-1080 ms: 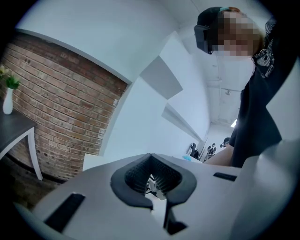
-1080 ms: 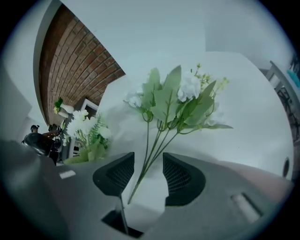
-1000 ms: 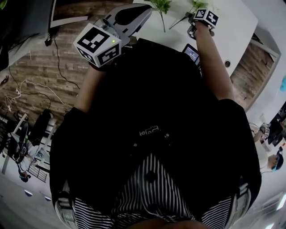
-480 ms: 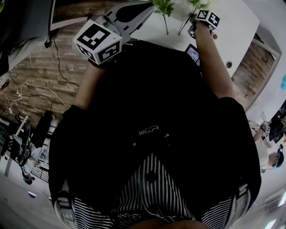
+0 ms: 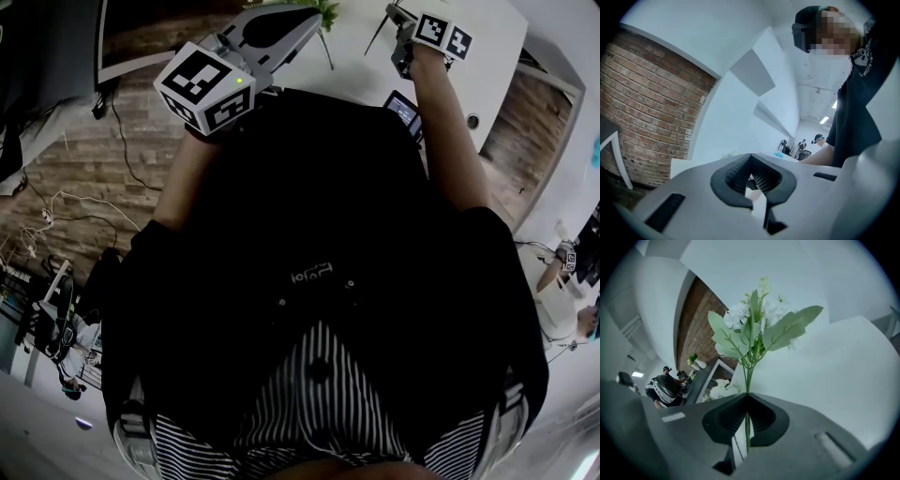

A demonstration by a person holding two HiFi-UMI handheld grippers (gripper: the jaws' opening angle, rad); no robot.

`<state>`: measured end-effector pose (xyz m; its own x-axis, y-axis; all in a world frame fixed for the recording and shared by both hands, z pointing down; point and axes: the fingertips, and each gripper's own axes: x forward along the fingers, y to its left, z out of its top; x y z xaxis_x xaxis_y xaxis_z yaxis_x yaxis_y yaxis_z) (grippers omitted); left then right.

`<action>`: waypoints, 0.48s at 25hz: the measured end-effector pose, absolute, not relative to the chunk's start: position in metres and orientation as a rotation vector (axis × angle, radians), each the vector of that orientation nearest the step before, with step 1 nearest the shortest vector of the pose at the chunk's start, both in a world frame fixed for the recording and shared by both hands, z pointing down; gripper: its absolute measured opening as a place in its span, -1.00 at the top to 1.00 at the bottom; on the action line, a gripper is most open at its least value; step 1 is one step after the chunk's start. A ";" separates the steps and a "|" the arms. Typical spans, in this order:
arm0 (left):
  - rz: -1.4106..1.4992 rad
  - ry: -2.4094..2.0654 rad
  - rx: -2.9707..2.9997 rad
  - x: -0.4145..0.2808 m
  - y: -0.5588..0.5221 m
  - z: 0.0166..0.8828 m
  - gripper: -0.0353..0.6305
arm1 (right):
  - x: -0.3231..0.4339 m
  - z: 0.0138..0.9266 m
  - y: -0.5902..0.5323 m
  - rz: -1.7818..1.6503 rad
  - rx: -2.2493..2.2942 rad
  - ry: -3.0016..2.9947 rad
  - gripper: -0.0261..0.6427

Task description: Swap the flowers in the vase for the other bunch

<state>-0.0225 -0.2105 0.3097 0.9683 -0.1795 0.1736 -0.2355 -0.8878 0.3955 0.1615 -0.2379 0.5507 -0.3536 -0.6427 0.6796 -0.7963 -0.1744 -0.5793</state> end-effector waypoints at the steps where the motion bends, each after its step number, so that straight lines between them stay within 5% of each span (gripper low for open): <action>1: 0.187 -0.293 2.697 -0.018 -0.208 0.309 0.88 | 0.165 0.536 -0.239 1.518 1.689 -1.970 0.89; 12: 0.200 -0.230 2.703 0.018 -0.188 0.308 0.88 | 0.212 0.430 -0.210 1.005 1.783 -2.226 0.89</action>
